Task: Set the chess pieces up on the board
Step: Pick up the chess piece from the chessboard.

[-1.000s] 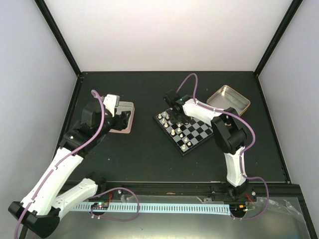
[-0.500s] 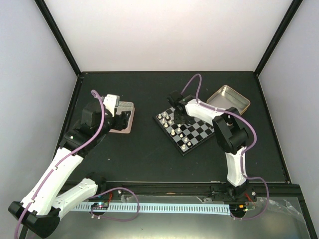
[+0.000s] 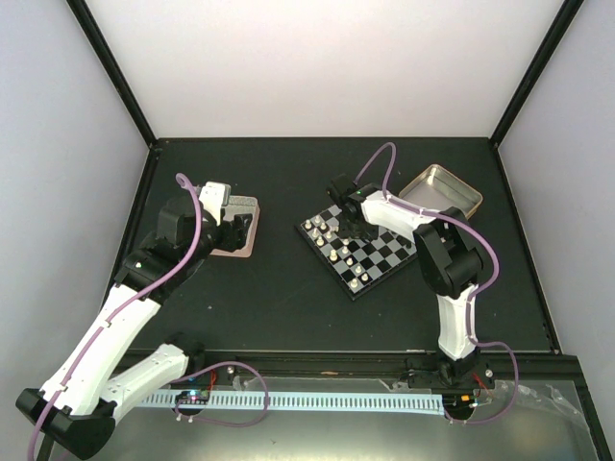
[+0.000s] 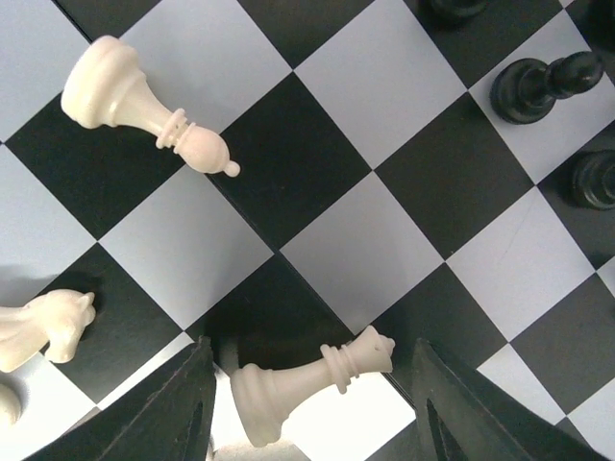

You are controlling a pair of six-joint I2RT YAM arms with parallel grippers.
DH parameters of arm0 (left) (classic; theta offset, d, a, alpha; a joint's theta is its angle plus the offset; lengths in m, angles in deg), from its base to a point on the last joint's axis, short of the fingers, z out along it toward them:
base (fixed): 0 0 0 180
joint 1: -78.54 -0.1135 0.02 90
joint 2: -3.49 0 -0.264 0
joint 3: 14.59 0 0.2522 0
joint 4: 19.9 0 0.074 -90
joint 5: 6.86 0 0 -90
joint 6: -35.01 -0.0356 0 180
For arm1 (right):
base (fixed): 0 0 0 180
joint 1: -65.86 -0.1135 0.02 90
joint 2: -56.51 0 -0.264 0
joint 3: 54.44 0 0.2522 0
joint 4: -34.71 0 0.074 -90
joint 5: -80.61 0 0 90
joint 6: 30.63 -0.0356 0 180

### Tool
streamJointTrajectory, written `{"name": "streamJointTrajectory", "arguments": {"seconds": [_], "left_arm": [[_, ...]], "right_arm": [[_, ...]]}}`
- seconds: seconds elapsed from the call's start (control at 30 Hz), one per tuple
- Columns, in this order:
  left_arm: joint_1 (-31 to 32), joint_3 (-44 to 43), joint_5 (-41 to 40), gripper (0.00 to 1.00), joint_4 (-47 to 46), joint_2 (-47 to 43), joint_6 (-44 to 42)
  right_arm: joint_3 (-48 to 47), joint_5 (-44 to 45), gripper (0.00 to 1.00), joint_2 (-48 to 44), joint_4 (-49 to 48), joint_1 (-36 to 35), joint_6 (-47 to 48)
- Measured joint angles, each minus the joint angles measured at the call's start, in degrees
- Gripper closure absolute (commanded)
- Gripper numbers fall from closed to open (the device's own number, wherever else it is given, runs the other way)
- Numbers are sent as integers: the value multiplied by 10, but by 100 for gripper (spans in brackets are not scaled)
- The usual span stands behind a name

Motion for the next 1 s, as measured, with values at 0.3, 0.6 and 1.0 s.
{"name": "streamJointTrajectory", "arguments": {"seconds": [0.3, 0.6, 1.0], "left_arm": [[0, 0, 0, 30, 0, 0, 0], [0, 0, 0, 29, 0, 0, 0], [0, 0, 4, 29, 0, 0, 0]], "right_arm": [[0, 5, 40, 0, -1, 5, -15], [1, 16, 41, 0, 2, 12, -30], [29, 17, 41, -15, -1, 12, -10]]}}
